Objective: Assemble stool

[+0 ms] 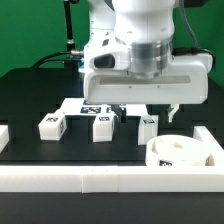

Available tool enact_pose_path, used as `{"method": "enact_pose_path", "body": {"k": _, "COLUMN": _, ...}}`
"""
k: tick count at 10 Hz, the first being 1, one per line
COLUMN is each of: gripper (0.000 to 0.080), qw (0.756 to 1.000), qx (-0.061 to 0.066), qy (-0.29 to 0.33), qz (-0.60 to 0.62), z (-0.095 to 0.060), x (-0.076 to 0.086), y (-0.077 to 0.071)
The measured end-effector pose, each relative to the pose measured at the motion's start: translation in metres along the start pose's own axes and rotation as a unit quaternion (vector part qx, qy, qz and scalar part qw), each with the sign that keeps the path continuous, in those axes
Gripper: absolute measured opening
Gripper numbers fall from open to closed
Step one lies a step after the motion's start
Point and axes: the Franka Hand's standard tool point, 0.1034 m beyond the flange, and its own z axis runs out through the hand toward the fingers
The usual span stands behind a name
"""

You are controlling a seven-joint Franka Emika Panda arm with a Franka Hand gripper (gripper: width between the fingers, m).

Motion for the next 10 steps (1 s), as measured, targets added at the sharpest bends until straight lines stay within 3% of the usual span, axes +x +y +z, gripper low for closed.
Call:
{"method": "enact_pose_path", "body": {"k": 1, "gripper": 0.0649, "qw": 0.998, "qx": -0.004, "qy": -0.059, "qz": 0.0, "z": 0.004, "x": -0.009, "y": 0.0}}
{"method": "enact_pose_path", "body": {"k": 3, "gripper": 0.0649, "qw": 0.991, "qx": -0.007, "qy": -0.13, "qz": 0.0, "z": 0.007, "x": -0.004, "y": 0.0}}
{"method": "enact_pose_path", "body": {"k": 4, "gripper": 0.0649, "qw": 0.981, "qx": -0.011, "qy": -0.193, "qz": 0.0, "z": 0.009, "x": -0.014, "y": 0.002}}
{"method": "enact_pose_path", "body": {"k": 5, "gripper": 0.0649, "qw": 0.974, "qx": -0.013, "qy": -0.227, "qz": -0.001, "z": 0.013, "x": -0.013, "y": 0.001}}
{"method": "enact_pose_path", "body": {"k": 6, "gripper": 0.0649, "qw": 0.957, "qx": -0.017, "qy": -0.289, "qz": -0.002, "z": 0.015, "x": -0.023, "y": 0.003}}
{"method": "enact_pose_path", "body": {"k": 8, "gripper": 0.0649, "qw": 0.924, "qx": -0.022, "qy": -0.383, "qz": -0.005, "z": 0.022, "x": -0.026, "y": 0.005}}
{"method": "enact_pose_path", "body": {"k": 10, "gripper": 0.0649, "qw": 0.926, "qx": -0.022, "qy": -0.376, "qz": -0.009, "z": 0.03, "x": -0.014, "y": 0.001}}
